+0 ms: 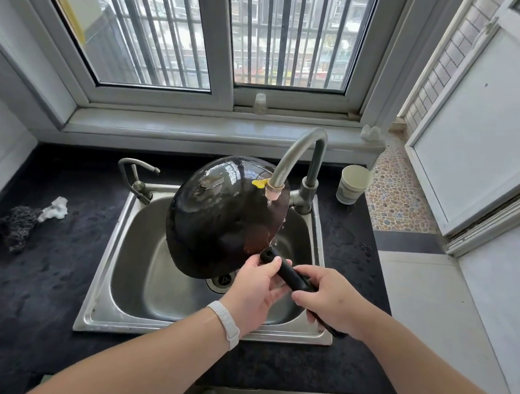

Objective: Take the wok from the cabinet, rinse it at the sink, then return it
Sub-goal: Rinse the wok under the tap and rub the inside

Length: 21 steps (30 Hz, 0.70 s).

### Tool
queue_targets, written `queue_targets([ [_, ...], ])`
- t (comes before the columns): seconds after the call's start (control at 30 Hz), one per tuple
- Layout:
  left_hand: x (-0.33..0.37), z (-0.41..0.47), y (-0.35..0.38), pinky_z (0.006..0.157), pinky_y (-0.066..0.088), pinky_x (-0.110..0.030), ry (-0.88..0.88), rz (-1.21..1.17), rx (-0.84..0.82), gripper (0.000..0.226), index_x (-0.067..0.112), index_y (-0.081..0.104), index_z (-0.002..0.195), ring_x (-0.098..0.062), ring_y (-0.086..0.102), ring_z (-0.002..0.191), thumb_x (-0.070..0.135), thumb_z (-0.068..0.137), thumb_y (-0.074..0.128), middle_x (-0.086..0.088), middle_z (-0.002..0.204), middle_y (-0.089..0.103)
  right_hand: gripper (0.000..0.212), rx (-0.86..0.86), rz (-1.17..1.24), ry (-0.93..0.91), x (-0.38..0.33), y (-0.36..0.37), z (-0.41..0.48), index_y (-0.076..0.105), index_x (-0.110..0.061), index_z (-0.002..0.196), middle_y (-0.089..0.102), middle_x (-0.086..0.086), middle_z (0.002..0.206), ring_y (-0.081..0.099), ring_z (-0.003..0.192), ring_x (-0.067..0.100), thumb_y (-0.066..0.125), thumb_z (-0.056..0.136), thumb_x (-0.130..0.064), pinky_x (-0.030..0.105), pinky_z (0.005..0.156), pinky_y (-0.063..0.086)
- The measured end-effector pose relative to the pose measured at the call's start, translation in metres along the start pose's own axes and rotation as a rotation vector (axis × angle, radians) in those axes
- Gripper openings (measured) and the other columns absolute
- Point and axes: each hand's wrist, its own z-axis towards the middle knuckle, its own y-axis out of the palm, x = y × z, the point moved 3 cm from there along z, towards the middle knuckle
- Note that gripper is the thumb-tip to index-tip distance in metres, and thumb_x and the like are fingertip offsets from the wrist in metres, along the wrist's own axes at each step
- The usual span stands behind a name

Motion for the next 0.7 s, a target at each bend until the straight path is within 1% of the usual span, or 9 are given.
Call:
queue_targets([
  [0.1, 0.002, 0.004, 0.005, 0.084, 0.06, -0.043, -0.006, 0.0, 0.005, 0.025, 0.005, 0.054, 0.126, -0.034, 0.066, 0.114, 0.007, 0.102, 0.05, -0.021, 0.119, 0.065, 0.03, 0.002, -0.011, -0.01, -0.002, -0.005, 0.003, 0.068, -0.026, 0.114, 0.063, 0.008, 0.071, 0.062, 0.053, 0.019, 0.061, 0.09, -0.008, 0.04, 0.053, 0.058],
  [0.17, 0.005, 0.006, 0.008, 0.085, 0.06, -0.043, -0.008, 0.008, 0.003, 0.026, 0.005, 0.053, 0.128, -0.033, 0.067, 0.113, 0.007, 0.102, 0.05, -0.02, 0.12, 0.065, 0.029, 0.011, -0.018, -0.013, -0.004, -0.009, 0.004, 0.068, -0.024, 0.114, 0.063, 0.006, 0.071, 0.062, 0.053, 0.018, 0.061, 0.091, -0.007, 0.038, 0.052, 0.057],
  [0.27, 0.009, 0.008, 0.011, 0.083, 0.06, -0.041, -0.001, 0.017, -0.009, 0.029, 0.005, 0.051, 0.131, -0.03, 0.069, 0.108, 0.008, 0.102, 0.05, -0.019, 0.117, 0.066, 0.03, 0.011, -0.02, -0.018, -0.007, -0.013, 0.007, 0.069, -0.023, 0.114, 0.063, 0.005, 0.072, 0.061, 0.052, 0.018, 0.061, 0.09, -0.007, 0.041, 0.053, 0.056],
  [0.33, 0.012, 0.01, 0.011, 0.082, 0.061, -0.041, 0.004, 0.019, -0.009, 0.03, 0.005, 0.05, 0.132, -0.029, 0.07, 0.105, 0.008, 0.102, 0.05, -0.018, 0.116, 0.066, 0.031, 0.006, -0.024, -0.017, -0.009, -0.015, 0.01, 0.069, -0.024, 0.115, 0.062, 0.005, 0.071, 0.061, 0.052, 0.017, 0.061, 0.09, -0.007, 0.038, 0.052, 0.055],
  [0.47, 0.014, 0.01, 0.009, 0.077, 0.061, -0.039, 0.012, 0.008, 0.005, 0.033, 0.004, 0.049, 0.135, -0.028, 0.071, 0.101, 0.009, 0.102, 0.05, -0.017, 0.114, 0.067, 0.033, -0.002, -0.031, -0.018, -0.012, -0.014, 0.012, 0.068, -0.023, 0.117, 0.061, -0.004, 0.066, 0.061, 0.051, 0.015, 0.061, 0.09, -0.006, 0.028, 0.046, 0.052],
  [0.57, 0.011, 0.008, 0.004, 0.077, 0.062, -0.04, 0.007, -0.001, 0.022, 0.033, 0.004, 0.049, 0.135, -0.028, 0.072, 0.1, 0.009, 0.102, 0.05, -0.018, 0.114, 0.067, 0.031, -0.025, -0.043, -0.016, -0.013, -0.01, 0.011, 0.068, -0.021, 0.117, 0.06, -0.005, 0.068, 0.06, 0.05, 0.013, 0.06, 0.091, -0.006, 0.021, 0.046, 0.048],
  [0.7, 0.005, 0.001, -0.007, 0.08, 0.062, -0.041, -0.008, -0.009, 0.034, 0.031, 0.003, 0.05, 0.132, -0.03, 0.071, 0.104, 0.009, 0.102, 0.05, -0.02, 0.117, 0.067, 0.032, -0.059, -0.071, -0.005, -0.011, -0.003, 0.007, 0.067, -0.023, 0.12, 0.06, -0.001, 0.072, 0.062, 0.053, 0.016, 0.061, 0.091, -0.009, 0.023, 0.048, 0.05],
])
